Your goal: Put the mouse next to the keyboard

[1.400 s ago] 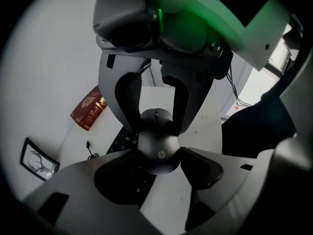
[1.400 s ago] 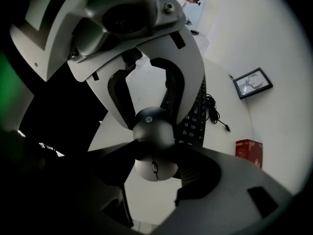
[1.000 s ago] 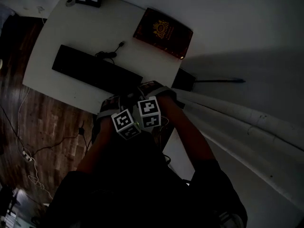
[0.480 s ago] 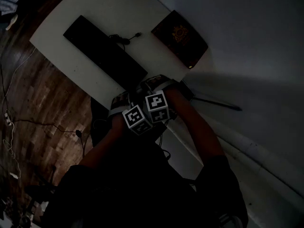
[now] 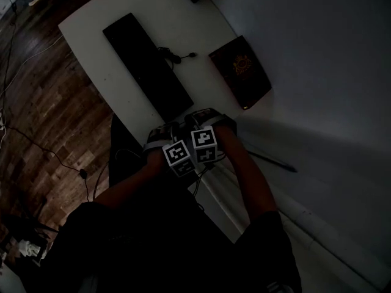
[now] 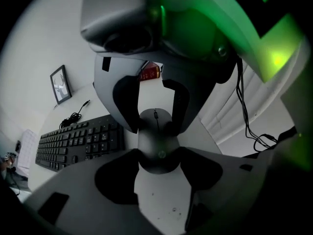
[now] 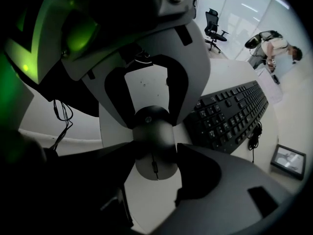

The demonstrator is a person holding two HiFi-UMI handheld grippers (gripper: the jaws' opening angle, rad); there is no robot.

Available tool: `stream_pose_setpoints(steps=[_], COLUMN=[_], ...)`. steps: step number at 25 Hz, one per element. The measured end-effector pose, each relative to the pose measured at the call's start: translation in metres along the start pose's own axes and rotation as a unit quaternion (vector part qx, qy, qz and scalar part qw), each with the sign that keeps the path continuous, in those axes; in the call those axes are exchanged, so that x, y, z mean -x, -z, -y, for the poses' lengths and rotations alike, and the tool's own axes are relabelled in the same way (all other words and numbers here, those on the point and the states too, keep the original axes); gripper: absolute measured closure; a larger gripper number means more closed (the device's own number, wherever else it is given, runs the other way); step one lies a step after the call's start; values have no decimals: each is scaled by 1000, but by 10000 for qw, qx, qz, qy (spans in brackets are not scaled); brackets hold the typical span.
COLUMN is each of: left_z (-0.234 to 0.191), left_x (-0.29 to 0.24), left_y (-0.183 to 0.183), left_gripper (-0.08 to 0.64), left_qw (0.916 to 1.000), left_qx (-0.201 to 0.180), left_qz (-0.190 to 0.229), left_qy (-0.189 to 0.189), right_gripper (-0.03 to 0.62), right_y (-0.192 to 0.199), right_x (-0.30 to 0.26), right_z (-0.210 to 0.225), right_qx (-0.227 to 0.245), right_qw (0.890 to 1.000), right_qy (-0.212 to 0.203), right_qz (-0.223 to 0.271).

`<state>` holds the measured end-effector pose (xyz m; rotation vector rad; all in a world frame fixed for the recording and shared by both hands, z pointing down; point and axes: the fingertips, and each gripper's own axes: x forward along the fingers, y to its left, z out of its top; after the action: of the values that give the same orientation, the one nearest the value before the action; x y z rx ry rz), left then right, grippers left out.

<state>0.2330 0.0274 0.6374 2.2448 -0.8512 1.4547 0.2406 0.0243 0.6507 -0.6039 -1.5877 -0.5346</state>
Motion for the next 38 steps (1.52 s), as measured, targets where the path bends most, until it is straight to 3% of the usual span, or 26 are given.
stream_pose_setpoints(steps=[11, 18, 23, 27, 31, 34, 38], left_z=[-1, -4, -8, -5, -11, -20, -31], left_x=[-8, 1, 12, 27, 38, 51, 68], left_y=[-1, 0, -4, -6, -7, -9, -11], left_gripper=[293, 293, 293, 298, 325, 373, 459], left_qw=[9989, 9984, 9985, 9976, 9966, 9964, 9933], left_qx=[430, 397, 306, 263, 391, 350, 426], left_qz=[105, 280, 377, 487, 616, 770, 1071], left_qy=[160, 286, 266, 406, 391, 89, -15], right_gripper=[303, 301, 301, 301, 301, 302, 305], right_y=[4, 2, 4, 4, 4, -1, -9], right_x=[-12, -2, 8, 26, 53, 67, 79], right_z=[4, 4, 10, 11, 29, 32, 28], right_qx=[118, -67, -403, -1096, -2083, -2816, -3570], right_qw=[9996, 9994, 9985, 9924, 9702, 9412, 9020], right_qy=[-245, -184, 28, 155, 820, 1367, 1956], right_qz=[82, 270, 360, 535, 931, 1269, 1438])
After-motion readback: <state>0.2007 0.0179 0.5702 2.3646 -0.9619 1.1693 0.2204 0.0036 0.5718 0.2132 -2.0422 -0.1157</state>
